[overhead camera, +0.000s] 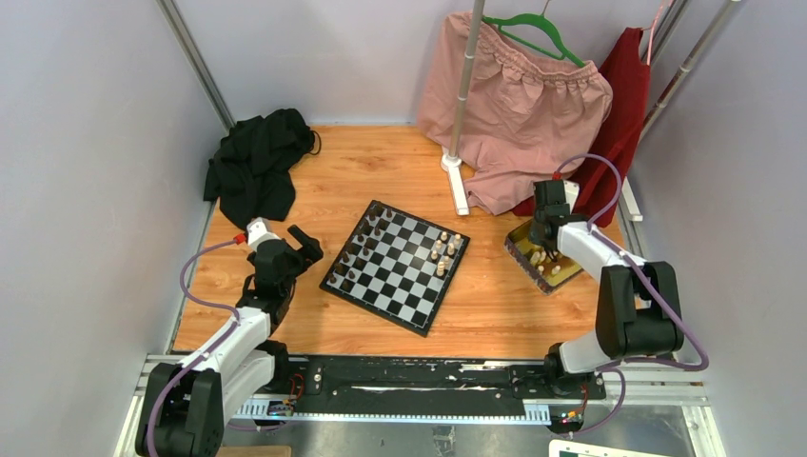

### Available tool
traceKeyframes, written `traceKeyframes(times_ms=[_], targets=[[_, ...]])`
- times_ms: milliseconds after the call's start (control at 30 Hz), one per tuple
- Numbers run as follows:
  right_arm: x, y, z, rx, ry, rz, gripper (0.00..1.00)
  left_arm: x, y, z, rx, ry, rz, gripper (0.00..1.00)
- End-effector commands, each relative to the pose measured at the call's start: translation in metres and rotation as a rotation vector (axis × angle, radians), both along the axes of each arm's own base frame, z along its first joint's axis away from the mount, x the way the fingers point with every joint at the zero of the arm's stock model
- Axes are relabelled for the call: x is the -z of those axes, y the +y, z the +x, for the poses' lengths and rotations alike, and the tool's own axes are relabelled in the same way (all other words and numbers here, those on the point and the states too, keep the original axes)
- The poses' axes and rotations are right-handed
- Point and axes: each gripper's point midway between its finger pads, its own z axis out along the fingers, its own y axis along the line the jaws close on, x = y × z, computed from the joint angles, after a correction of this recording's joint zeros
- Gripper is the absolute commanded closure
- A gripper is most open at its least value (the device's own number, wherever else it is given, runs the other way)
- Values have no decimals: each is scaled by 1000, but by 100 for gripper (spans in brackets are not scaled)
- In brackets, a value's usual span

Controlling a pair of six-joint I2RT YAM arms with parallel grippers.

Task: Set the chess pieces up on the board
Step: Pick up the chess piece from the storage box.

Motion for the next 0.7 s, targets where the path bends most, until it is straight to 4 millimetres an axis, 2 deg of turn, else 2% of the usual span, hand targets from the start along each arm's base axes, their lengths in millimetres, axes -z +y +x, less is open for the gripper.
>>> traceKeyframes(times_ms=[0, 333, 467, 633, 667], targets=[[-18, 2, 6, 6, -62, 40, 100, -1, 2, 1, -1, -15, 12, 0], [-29, 11, 3, -5, -121, 102, 100, -1, 3, 1, -2, -17, 12, 0], [-41, 17, -1, -37, -143, 116, 100, -1, 3, 1, -3, -17, 14, 0], [-70, 41, -14, -144, -190, 111, 100, -1, 3, 1, -3, -15, 15, 0], [-74, 51, -18, -189, -193, 115, 100, -1, 3, 1, -4, -15, 15, 0]])
